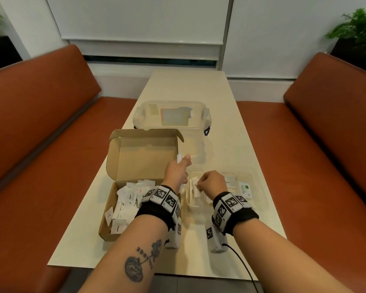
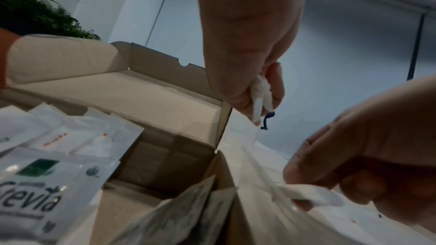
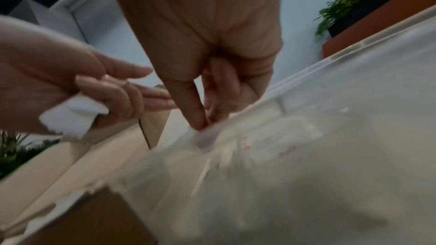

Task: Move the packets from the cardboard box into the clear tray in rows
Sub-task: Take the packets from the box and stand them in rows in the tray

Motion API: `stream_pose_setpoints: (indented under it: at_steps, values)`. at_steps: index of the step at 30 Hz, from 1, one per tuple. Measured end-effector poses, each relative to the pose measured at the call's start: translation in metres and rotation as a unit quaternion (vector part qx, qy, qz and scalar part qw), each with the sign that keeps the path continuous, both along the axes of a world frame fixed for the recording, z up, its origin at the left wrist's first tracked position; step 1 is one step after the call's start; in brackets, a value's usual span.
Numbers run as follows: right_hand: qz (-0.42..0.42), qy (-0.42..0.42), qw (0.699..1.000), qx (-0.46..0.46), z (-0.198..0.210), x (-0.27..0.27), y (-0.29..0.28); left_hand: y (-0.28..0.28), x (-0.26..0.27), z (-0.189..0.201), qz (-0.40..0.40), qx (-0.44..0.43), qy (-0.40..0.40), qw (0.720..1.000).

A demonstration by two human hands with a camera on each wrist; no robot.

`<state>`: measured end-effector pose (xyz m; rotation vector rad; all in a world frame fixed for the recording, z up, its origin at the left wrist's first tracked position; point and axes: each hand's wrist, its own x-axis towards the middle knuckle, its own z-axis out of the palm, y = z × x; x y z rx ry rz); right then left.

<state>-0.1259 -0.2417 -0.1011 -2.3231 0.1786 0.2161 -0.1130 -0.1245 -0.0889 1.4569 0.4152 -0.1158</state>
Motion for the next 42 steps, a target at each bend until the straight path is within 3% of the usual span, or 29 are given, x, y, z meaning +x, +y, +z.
stream_pose_setpoints:
  at_steps: [11,18,24,26,29,33,37,42]
  values:
    - [0.067,0.008,0.994,-0.088,-0.017,0.0,0.008,0.007,-0.003,-0.003,0.002,-0.015,-0.002,1.0]
    - [0.14,-0.013,0.973,-0.182,-0.019,0.004,0.001,0.004,-0.001,-0.001,-0.008,-0.011,-0.007,1.0]
    - [0.15,-0.025,0.97,-0.189,-0.024,0.002,-0.002,0.001,0.0,0.001,-0.007,-0.026,-0.02,0.999]
    - [0.134,-0.054,0.979,-0.146,-0.02,0.002,-0.003,-0.002,-0.001,0.002,-0.002,-0.038,-0.034,0.999]
    - [0.045,-0.095,0.993,0.053,-0.007,0.001,-0.003,-0.006,-0.004,0.004,0.012,-0.066,-0.063,0.996]
    - [0.026,-0.042,0.963,0.264,0.014,-0.003,-0.003,-0.01,-0.005,0.009,0.01,-0.08,-0.088,0.993]
    - [0.047,-0.041,0.949,0.308,0.021,-0.005,-0.007,-0.013,-0.003,0.011,-0.009,-0.141,-0.094,0.986]
    - [-0.003,-0.081,0.953,0.291,0.025,0.0,-0.021,-0.018,-0.003,0.012,0.01,-0.211,-0.079,0.974]
